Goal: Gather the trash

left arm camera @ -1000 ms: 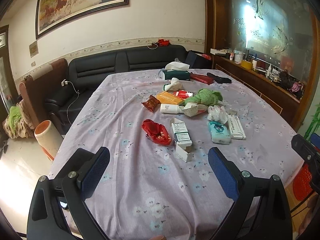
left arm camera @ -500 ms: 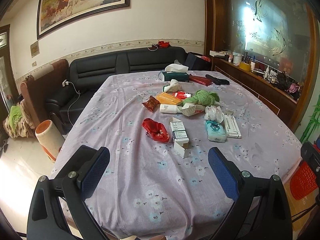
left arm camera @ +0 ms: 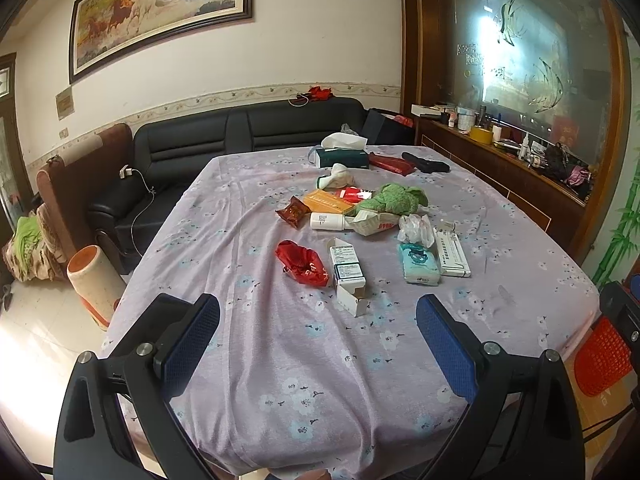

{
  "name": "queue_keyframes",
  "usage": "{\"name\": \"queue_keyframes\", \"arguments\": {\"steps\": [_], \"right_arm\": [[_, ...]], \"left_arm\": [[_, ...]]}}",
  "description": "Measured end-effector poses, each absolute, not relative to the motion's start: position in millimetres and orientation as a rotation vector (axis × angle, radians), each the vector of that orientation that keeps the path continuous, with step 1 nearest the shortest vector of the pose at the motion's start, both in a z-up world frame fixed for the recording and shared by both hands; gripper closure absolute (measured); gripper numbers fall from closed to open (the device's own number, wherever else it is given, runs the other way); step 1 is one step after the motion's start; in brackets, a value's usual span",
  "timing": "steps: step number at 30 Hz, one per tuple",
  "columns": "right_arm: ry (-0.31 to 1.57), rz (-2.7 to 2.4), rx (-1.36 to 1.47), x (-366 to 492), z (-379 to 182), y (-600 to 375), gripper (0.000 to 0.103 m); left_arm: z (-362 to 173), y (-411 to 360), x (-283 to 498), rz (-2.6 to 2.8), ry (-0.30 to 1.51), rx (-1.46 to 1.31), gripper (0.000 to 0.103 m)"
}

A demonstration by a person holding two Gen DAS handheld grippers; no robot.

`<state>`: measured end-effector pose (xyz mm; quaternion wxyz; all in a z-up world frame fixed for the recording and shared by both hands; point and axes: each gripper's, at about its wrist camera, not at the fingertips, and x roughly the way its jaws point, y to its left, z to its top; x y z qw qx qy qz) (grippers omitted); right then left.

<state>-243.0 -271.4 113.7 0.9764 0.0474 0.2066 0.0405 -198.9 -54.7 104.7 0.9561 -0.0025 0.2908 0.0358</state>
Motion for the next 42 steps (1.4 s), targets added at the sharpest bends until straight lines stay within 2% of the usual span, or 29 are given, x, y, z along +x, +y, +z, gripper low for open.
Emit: {"name": "queue_keyframes", "arguments": {"steps": [37,42], "right_arm": [[0.437,0.119,0.064,-221.2,112.4,-254.4,0.003],[0.445,0.135,0.071,-207.8,112.0,-254.4,0.007]], "left_arm": [[108.6,-28.5,-178.4,0.040,0.580,-0.083,0.005],[104.5,-13.7,-161.2,0.029,0.607,-0.116,0.005]]}}
